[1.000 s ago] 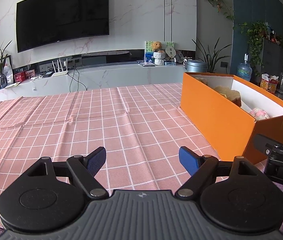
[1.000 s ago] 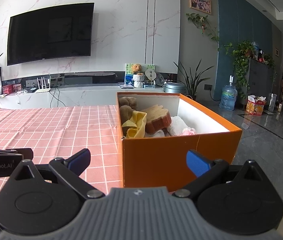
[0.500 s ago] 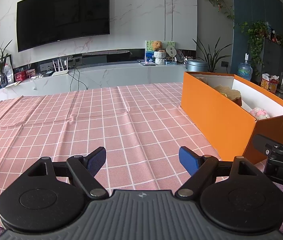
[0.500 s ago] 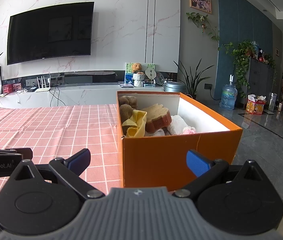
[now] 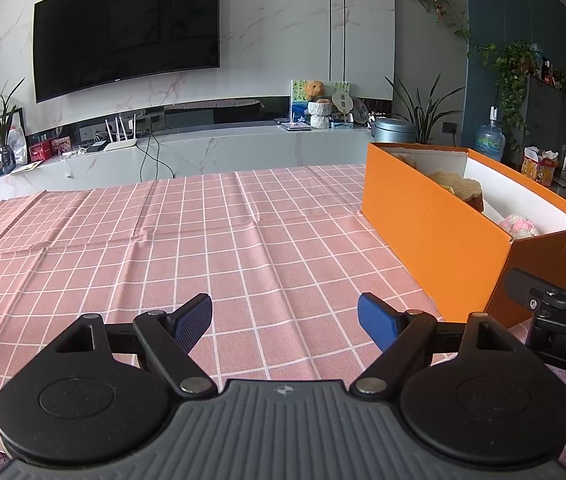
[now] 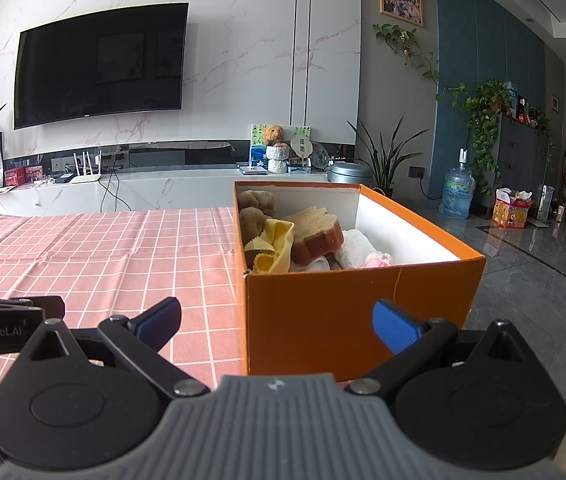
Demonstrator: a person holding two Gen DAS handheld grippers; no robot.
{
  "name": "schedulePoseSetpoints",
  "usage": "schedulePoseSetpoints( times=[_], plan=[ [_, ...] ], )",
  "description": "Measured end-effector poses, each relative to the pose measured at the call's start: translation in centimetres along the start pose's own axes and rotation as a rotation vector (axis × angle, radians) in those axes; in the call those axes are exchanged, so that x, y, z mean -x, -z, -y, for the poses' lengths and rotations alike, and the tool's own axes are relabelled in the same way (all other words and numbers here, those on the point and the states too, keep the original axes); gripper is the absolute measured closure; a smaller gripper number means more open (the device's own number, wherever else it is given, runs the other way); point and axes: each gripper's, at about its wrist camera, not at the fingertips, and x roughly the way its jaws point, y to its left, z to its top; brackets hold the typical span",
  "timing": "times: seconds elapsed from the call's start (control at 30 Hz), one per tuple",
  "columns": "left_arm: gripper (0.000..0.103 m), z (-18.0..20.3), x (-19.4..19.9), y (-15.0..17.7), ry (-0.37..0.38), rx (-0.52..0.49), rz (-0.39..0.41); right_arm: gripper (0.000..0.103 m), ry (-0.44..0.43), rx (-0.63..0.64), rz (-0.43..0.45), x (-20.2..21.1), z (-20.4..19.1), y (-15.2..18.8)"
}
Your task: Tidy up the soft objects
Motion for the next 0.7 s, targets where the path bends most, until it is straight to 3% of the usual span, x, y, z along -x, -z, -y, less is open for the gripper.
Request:
schedulePoseSetpoints(
  times=[0.7],
  plan=[
    [0.006,0.16,0.33,0.04,0.007,-0.007,0.003,0.003,0.0,0.0,-0.001,0.05,0.02,-0.07]
  ],
)
